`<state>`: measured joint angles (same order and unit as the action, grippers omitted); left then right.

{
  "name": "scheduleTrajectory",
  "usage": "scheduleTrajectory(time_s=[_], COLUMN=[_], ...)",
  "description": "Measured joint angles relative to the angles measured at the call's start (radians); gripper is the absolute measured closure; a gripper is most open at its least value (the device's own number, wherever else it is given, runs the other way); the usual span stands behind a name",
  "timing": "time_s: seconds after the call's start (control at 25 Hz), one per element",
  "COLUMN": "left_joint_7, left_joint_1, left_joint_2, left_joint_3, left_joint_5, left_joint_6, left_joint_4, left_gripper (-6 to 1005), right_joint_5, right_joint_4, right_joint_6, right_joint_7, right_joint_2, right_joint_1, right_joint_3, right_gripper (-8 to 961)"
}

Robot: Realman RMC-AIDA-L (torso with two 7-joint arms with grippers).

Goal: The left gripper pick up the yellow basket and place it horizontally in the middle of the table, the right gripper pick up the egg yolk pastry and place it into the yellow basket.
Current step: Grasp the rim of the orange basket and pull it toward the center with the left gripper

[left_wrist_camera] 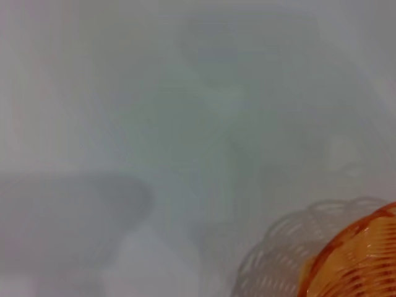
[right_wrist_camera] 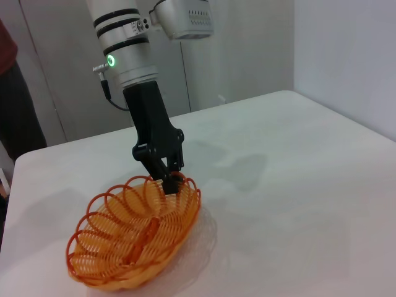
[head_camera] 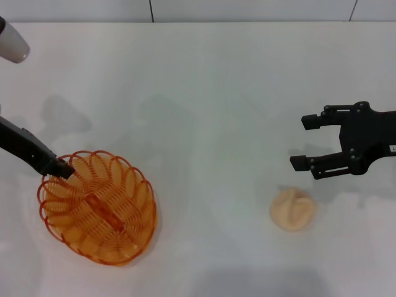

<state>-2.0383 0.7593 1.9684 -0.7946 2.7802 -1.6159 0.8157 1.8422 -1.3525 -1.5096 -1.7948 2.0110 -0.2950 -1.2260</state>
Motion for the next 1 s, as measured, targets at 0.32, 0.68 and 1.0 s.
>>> scheduleTrajectory(time_s=[0.32, 0.68, 1.0], left_joint_7=[0.004, 0.027, 0.02], left_joint_1=[0.002, 0.022, 0.027], left_joint_2=[-0.002, -0.008, -0.013], left_joint_3=[-0.006, -0.006, 0.007], left_joint_5=[-0.008, -0.008, -0.027], left_joint_6=[-0.013, -0.082, -0.095], left_joint_4=[0.004, 0.006, 0.045], left_gripper=[871, 909, 917], right_joint_5=[0.0, 0.0, 0.0], right_joint_4=[-0.005, -0.007, -0.006], right_joint_6=[-0.001, -0.001, 0.0], right_joint_7=[-0.01, -0.011, -0.011], right_joint_2=[0.0, 0.0, 0.0], right_joint_1=[-0.001, -0.003, -0.003], right_joint_3=[0.0, 0.003, 0.003], right_gripper=[127, 127, 128])
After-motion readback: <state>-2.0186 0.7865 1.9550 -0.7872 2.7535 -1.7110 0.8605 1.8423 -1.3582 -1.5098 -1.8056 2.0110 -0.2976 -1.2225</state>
